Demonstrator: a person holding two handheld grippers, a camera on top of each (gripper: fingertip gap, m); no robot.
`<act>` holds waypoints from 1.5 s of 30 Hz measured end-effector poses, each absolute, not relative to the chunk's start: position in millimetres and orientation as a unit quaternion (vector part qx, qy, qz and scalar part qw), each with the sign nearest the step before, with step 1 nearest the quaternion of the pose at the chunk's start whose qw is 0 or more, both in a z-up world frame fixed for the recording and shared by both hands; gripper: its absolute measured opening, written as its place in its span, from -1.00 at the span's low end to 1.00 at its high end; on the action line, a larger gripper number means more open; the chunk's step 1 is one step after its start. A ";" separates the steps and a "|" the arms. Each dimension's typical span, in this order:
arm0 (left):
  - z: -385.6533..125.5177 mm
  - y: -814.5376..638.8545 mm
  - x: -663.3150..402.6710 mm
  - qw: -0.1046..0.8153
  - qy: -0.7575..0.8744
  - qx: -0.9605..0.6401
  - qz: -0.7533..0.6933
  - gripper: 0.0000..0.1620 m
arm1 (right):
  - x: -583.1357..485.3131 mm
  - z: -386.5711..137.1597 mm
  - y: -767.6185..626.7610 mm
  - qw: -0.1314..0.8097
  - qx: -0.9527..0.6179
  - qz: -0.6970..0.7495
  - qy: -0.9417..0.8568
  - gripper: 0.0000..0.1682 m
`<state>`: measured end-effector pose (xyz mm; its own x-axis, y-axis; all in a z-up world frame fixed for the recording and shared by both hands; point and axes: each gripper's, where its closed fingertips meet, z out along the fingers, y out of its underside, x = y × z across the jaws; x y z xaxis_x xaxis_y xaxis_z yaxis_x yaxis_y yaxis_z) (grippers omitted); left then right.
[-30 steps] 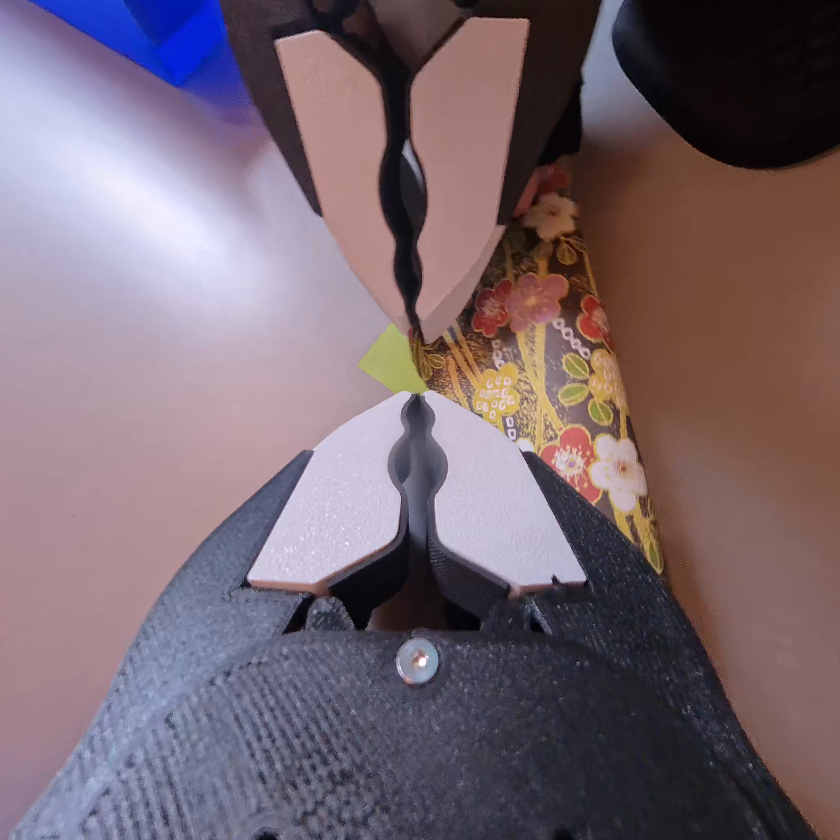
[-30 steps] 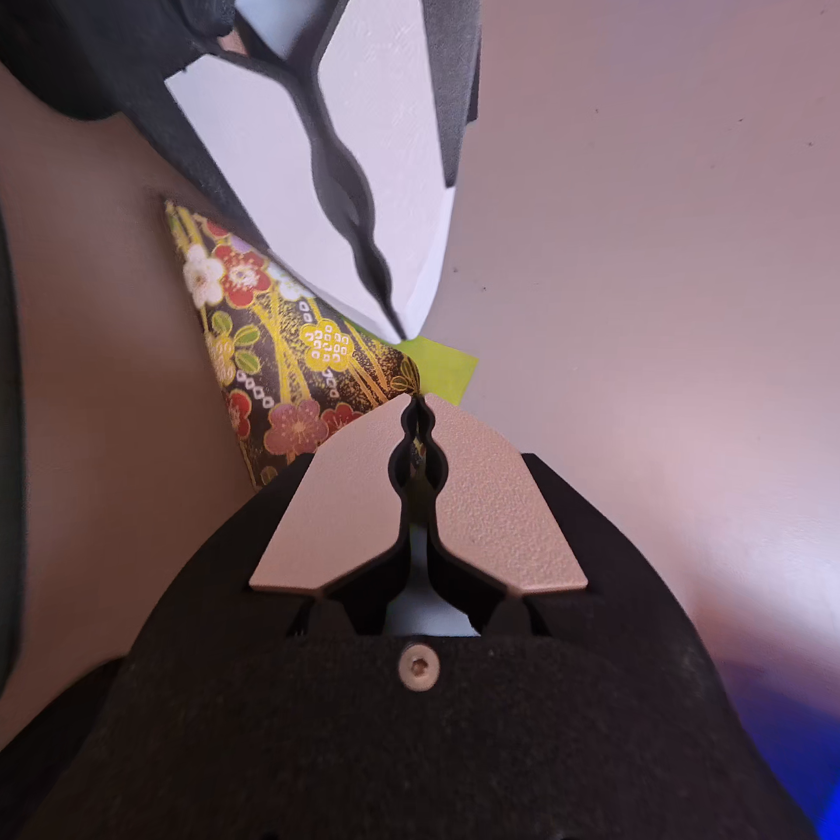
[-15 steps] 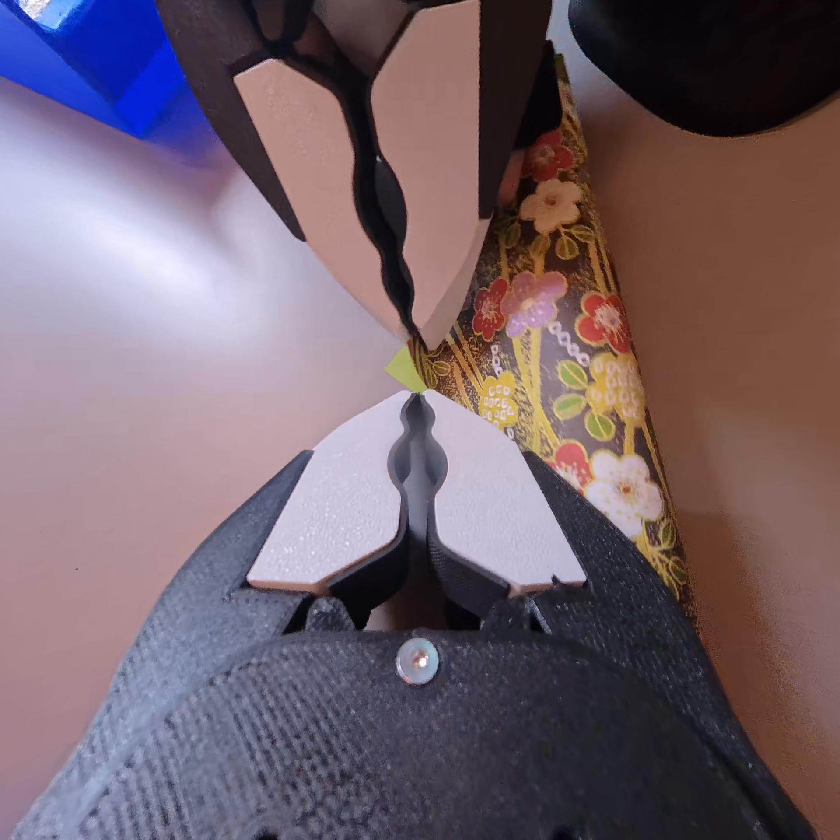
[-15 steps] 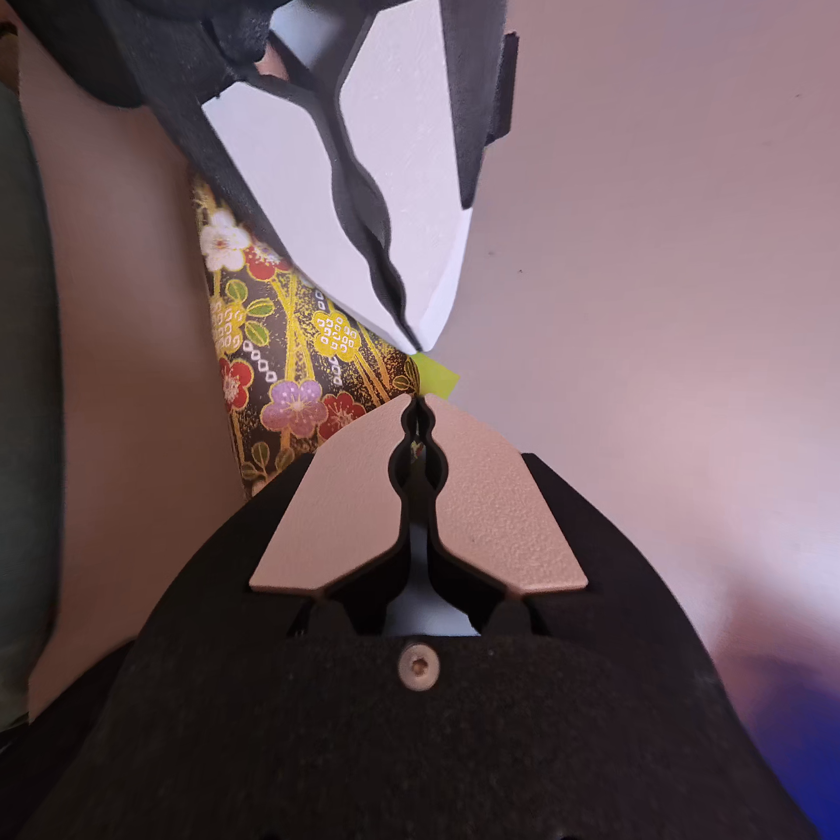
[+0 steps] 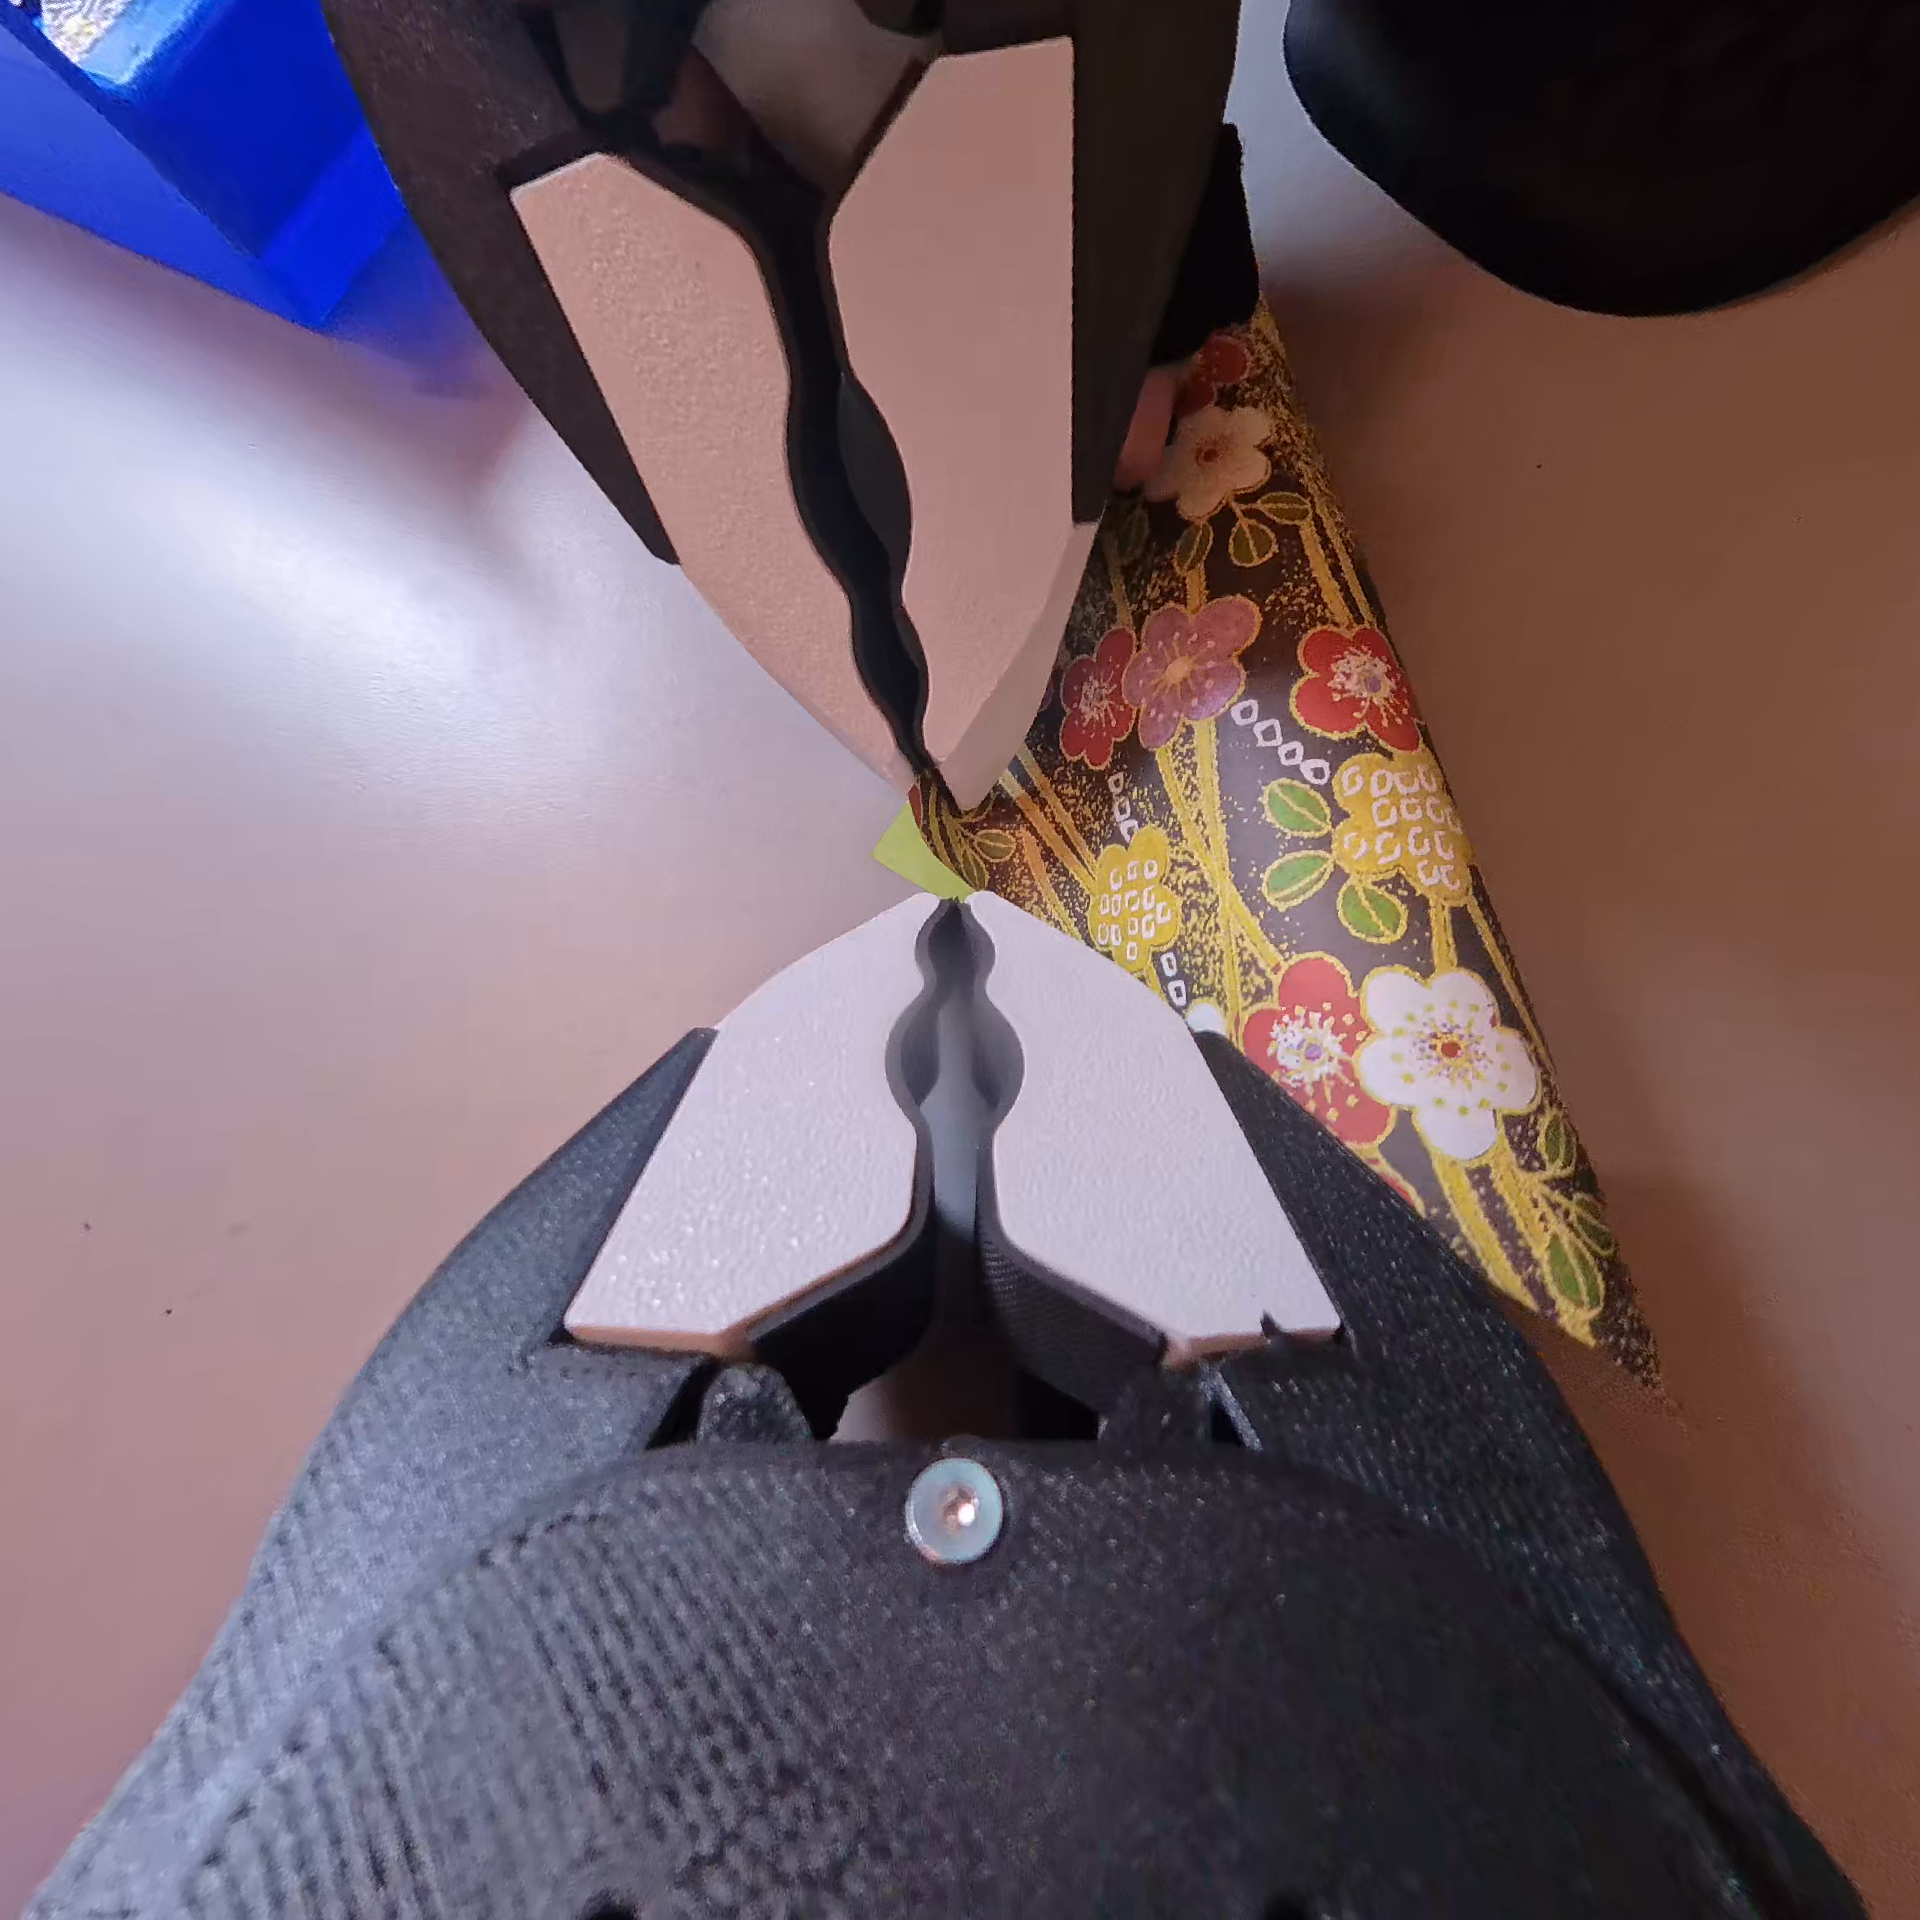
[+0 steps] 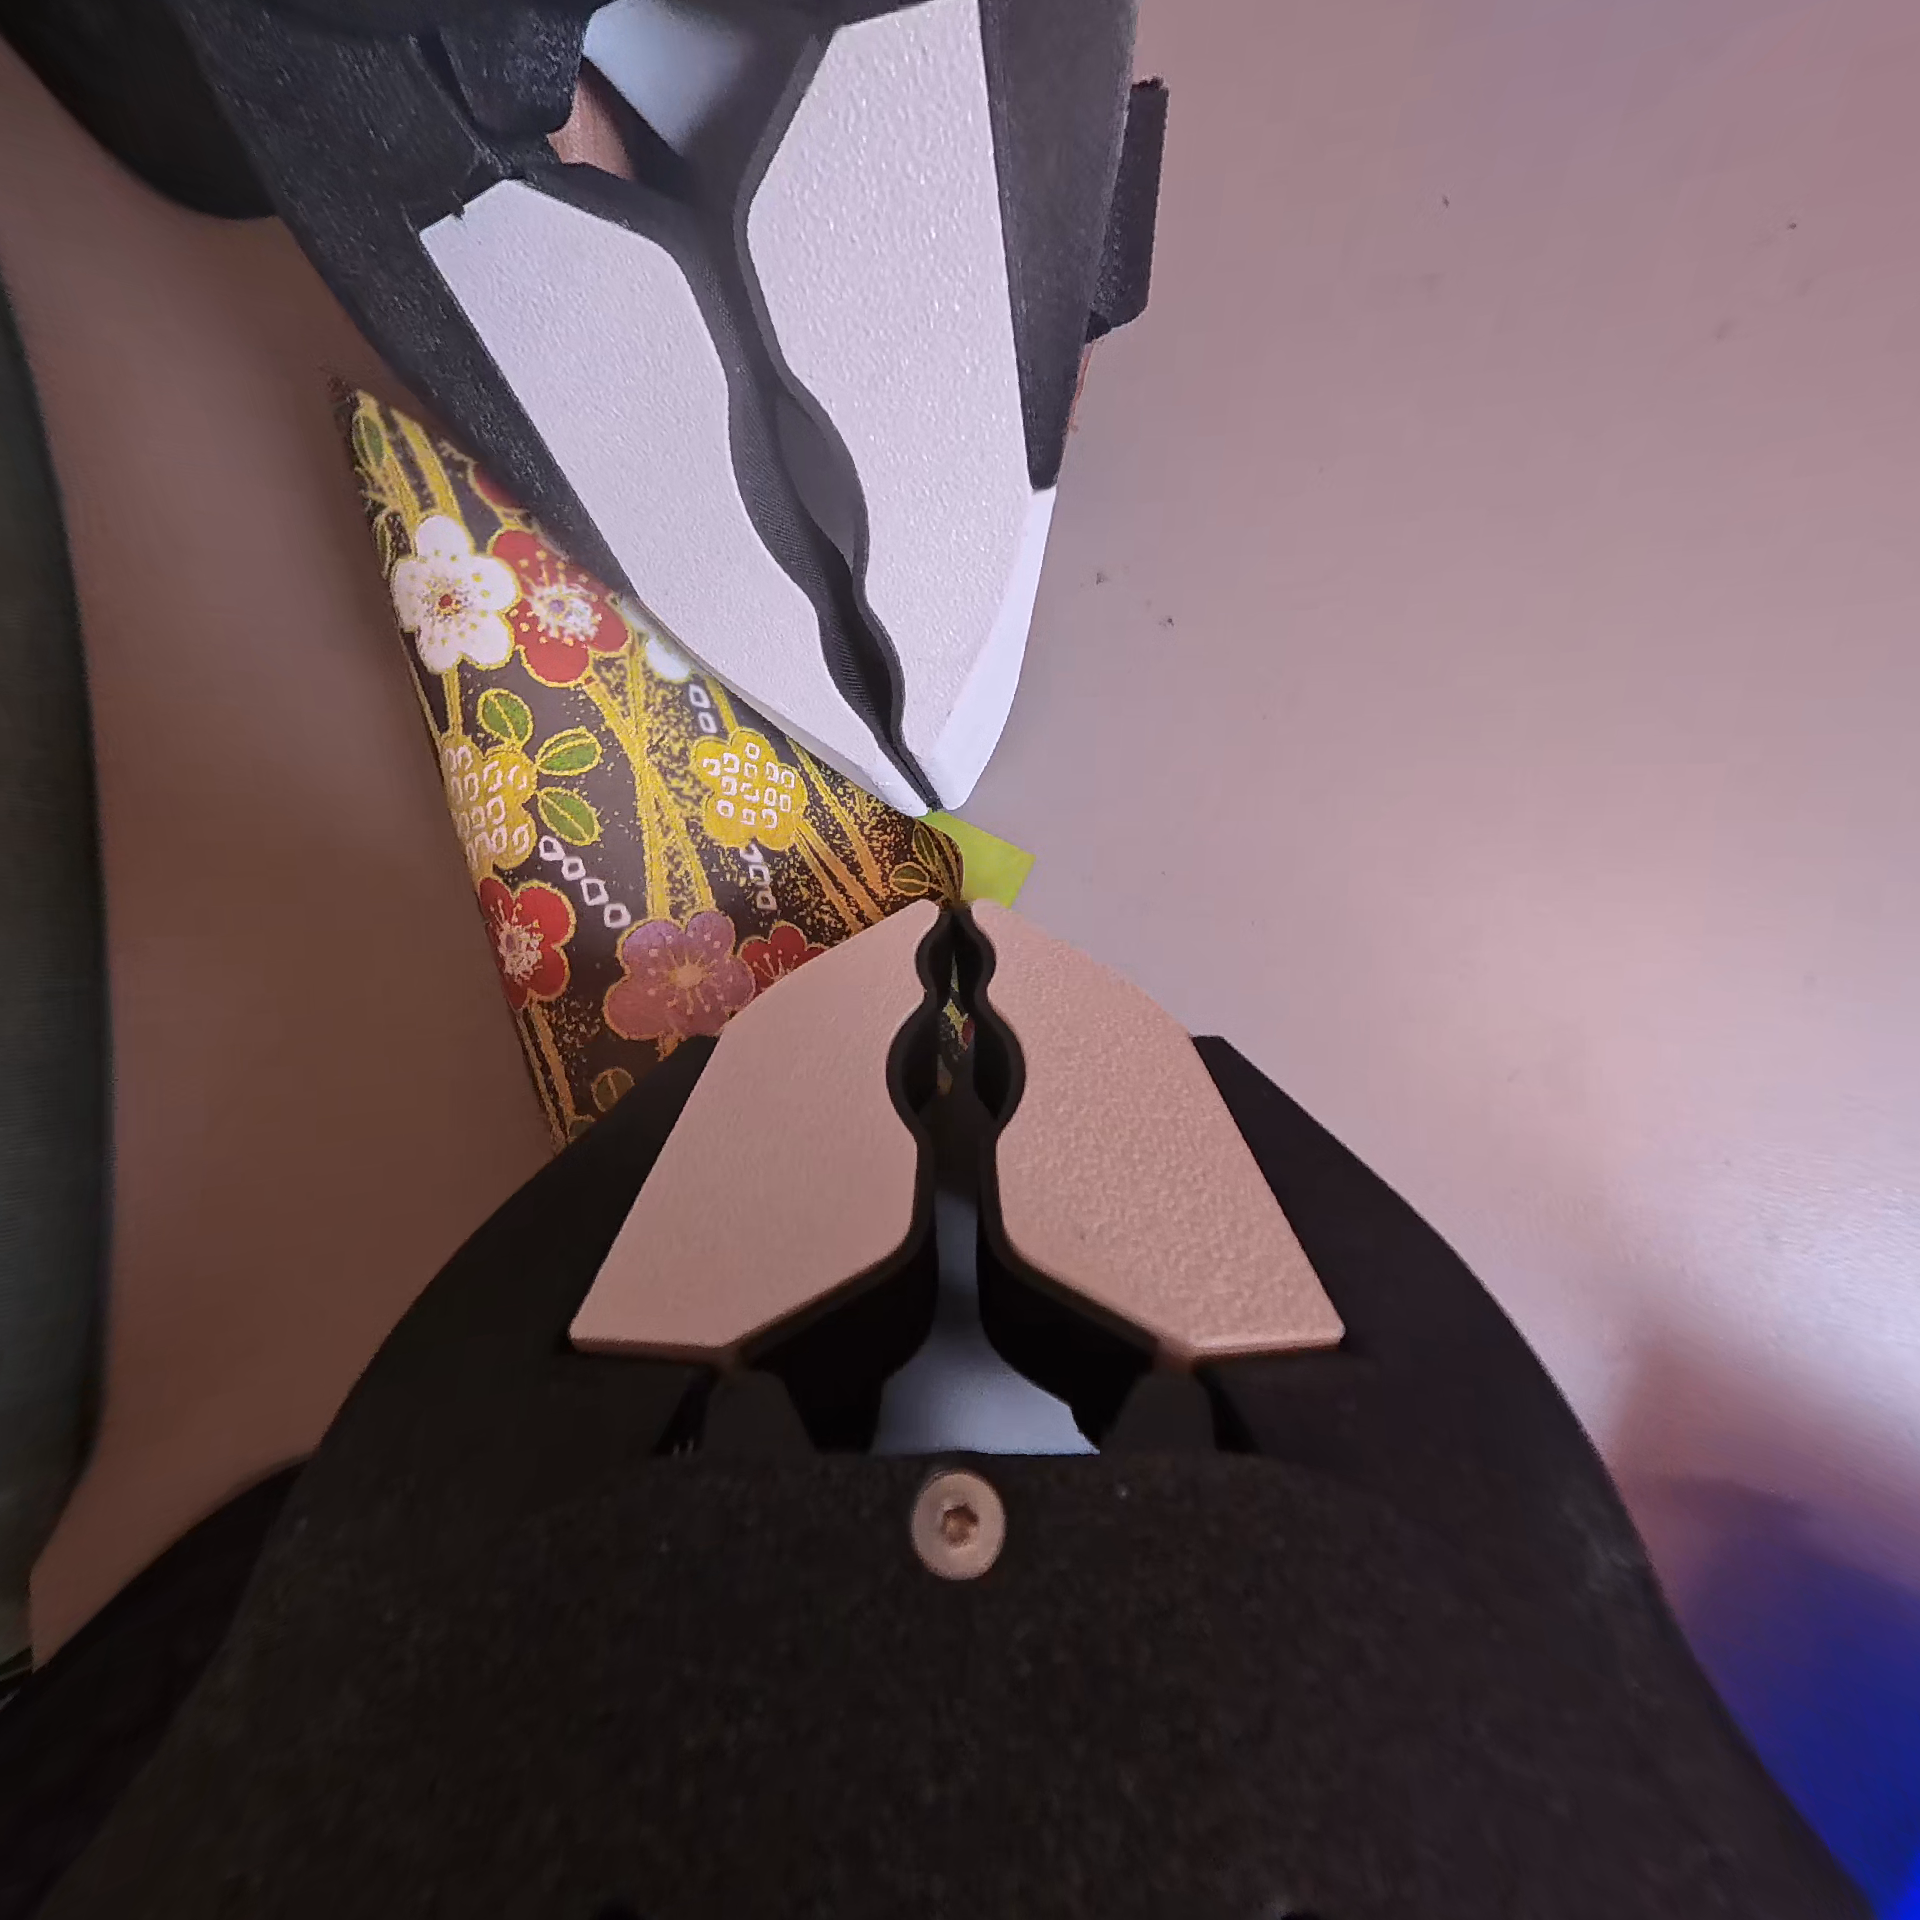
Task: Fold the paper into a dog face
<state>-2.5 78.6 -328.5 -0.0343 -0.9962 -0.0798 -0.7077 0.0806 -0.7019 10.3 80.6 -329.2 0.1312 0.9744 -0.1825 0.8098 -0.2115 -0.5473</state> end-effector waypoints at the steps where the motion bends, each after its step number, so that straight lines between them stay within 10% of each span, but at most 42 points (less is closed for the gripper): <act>1: -328.5 78.5 -2.6 0.291 0.675 -0.631 -0.248 -1.00 | 9.9 -329.1 80.9 0.162 -0.735 0.255 -0.608 -1.00; 45: -328.1 80.0 -0.7 0.310 0.679 -0.630 -0.215 -1.00 | 6.6 -314.3 89.2 0.218 -0.718 0.249 -0.613 -0.92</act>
